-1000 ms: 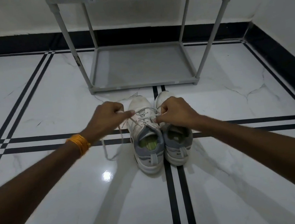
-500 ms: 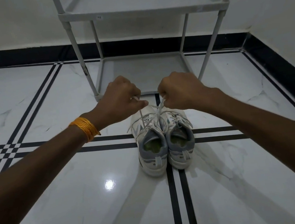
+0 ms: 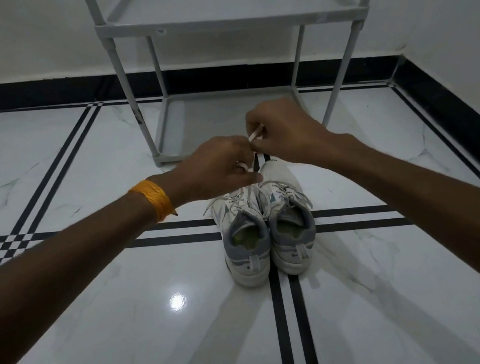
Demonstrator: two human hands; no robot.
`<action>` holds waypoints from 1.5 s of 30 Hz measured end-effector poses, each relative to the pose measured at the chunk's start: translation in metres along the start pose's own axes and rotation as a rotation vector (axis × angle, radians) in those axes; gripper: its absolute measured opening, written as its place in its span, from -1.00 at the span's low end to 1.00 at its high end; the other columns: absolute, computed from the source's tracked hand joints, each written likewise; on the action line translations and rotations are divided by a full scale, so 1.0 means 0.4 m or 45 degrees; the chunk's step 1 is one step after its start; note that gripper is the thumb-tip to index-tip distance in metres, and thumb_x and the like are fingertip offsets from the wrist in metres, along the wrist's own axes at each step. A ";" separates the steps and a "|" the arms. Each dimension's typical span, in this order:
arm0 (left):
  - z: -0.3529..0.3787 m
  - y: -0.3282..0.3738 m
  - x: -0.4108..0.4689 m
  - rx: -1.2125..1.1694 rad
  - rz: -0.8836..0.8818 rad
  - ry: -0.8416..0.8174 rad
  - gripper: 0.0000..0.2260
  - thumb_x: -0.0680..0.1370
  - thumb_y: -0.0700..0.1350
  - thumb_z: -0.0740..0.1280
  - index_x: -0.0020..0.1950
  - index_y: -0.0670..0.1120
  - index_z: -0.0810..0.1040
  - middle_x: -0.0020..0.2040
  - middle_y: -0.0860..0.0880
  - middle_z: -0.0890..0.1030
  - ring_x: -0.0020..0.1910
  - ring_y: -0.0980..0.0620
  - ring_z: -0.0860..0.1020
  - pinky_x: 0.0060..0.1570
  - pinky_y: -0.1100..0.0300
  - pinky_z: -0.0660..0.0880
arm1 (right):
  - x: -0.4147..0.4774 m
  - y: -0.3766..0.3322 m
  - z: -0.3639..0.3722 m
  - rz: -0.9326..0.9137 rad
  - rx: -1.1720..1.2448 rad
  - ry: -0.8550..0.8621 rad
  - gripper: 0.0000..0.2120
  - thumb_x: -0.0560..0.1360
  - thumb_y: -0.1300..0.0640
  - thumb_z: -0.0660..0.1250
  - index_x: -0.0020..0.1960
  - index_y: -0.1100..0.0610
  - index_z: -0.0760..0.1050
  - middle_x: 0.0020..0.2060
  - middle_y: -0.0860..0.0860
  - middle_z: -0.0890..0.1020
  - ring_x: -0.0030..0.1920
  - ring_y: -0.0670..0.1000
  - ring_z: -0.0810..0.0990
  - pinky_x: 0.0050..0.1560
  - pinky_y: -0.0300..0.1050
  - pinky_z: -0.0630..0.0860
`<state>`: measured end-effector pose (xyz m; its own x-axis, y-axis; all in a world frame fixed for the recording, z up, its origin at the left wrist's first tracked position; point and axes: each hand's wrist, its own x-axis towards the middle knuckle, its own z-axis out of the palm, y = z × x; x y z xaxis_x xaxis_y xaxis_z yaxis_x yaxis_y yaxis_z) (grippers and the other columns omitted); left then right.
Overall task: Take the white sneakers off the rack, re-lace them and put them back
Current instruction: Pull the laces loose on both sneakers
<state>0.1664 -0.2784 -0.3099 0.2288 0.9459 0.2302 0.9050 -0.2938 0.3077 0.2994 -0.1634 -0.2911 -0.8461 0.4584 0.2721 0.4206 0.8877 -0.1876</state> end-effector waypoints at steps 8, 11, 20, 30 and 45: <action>-0.001 -0.020 0.047 0.767 -0.073 -0.192 -0.69 0.59 0.10 0.22 0.02 -0.11 0.59 -0.12 -0.10 0.64 -0.31 -0.02 0.46 -0.28 0.12 0.44 | -0.005 0.007 -0.008 -0.058 0.272 0.060 -0.85 0.40 0.34 0.37 -0.06 0.19 0.58 -0.15 0.06 0.66 -0.20 0.01 0.61 -0.11 0.04 0.60; -0.011 0.004 0.061 -0.099 -0.445 -0.104 -0.69 0.56 0.08 0.29 -0.25 -0.12 0.55 -0.38 -0.05 0.52 -0.44 0.04 0.40 -0.37 0.16 0.35 | -0.025 0.006 0.010 0.094 0.432 0.089 -0.63 0.34 0.42 0.32 0.07 0.10 0.56 0.02 0.03 0.60 -0.13 -0.03 0.61 -0.15 -0.12 0.60; -0.043 -0.003 0.061 -1.342 -1.051 -0.048 -0.73 0.53 0.03 0.22 -0.29 -0.07 0.51 -0.40 0.03 0.47 -0.44 0.10 0.41 -0.39 0.25 0.35 | -0.043 -0.018 0.014 0.457 0.812 -0.129 -0.83 0.40 0.09 0.49 -0.26 0.16 0.56 -0.40 -0.02 0.55 -0.35 -0.08 0.46 -0.29 -0.13 0.39; -0.016 0.008 0.033 -1.092 -0.740 -0.103 -0.77 0.46 -0.19 0.40 0.11 -0.19 0.61 -0.07 -0.10 0.65 -0.11 0.05 0.60 -0.03 0.19 0.53 | 0.002 -0.039 -0.137 0.696 1.920 -0.060 -0.76 0.58 0.09 0.25 -0.25 0.10 0.41 -0.42 -0.01 0.50 -0.41 -0.08 0.48 -0.47 -0.29 0.40; 0.038 0.023 0.019 0.186 -0.158 0.609 -0.78 0.53 -0.06 0.29 -0.18 -0.14 0.64 -0.37 -0.08 0.65 -0.42 -0.03 0.57 -0.32 0.05 0.56 | -0.011 -0.004 0.055 1.348 2.280 0.045 -0.85 0.60 0.32 0.19 -0.13 0.30 0.45 -0.25 0.18 0.57 -0.31 0.00 0.61 -0.31 -0.17 0.67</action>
<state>0.1818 -0.2718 -0.3194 -0.0422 0.7932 0.6076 0.9635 -0.1286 0.2349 0.2952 -0.1679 -0.3128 -0.5324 0.6669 -0.5213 -0.0975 -0.6601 -0.7448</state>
